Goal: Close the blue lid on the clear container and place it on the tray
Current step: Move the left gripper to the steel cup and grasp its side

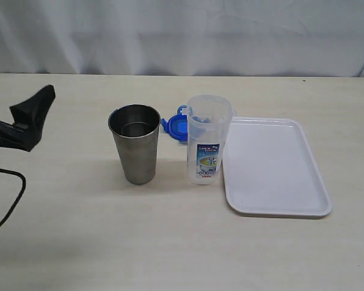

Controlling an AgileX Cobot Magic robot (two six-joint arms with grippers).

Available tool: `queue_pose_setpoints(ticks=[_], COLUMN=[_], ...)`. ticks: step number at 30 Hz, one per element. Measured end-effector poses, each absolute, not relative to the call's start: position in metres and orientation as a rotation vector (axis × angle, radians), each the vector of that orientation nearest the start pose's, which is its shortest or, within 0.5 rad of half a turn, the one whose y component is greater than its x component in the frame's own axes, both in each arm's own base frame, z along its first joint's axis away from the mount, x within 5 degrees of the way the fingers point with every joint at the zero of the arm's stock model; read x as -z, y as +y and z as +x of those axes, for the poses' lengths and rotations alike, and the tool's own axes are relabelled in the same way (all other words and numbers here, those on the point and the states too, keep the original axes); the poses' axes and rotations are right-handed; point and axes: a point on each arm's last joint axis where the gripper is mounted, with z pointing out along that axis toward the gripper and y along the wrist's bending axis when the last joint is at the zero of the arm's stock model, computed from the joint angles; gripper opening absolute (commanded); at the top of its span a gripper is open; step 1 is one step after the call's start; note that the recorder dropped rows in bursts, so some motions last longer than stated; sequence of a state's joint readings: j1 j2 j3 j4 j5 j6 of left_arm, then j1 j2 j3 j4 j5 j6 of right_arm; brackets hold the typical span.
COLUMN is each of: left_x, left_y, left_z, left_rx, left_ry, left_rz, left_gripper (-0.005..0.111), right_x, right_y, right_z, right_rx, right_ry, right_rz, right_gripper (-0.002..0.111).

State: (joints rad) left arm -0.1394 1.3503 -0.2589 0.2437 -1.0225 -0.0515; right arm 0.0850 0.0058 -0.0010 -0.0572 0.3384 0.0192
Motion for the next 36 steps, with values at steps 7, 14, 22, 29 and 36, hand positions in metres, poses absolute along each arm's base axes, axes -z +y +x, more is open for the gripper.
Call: queue_pose_setpoints(ticks=[7, 14, 22, 29, 36], left_x=[-0.163, -0.127, -0.099, -0.086, -0.079], left_y=[-0.064, -0.075, -0.088, -0.099, -0.104], left_z=[0.225, 0.244, 0.265, 0.284, 0.298], left_rx=[0.33, 0.413, 0.513, 0.62, 0.672], left_ry=[1.608, 1.7, 1.72, 1.706, 1.694], left_rz=[0.464, 0.577, 0.698, 0.759, 0.779], left_gripper=[0.099, 0.099, 0.099, 0.099, 0.099], right_x=[-0.183, -0.183, -0.183, -0.183, -0.183], right_y=[0.003, 0.003, 0.003, 0.003, 0.003], right_z=[0.054, 0.054, 0.054, 0.054, 0.054], right_rx=[-0.018, -0.018, -0.018, -0.018, -0.018], right_ry=[1.824, 1.824, 1.824, 1.824, 1.824], right_rz=[-0.096, -0.096, -0.096, -0.096, -0.096], right_gripper=[0.005, 0.005, 0.005, 0.005, 0.005])
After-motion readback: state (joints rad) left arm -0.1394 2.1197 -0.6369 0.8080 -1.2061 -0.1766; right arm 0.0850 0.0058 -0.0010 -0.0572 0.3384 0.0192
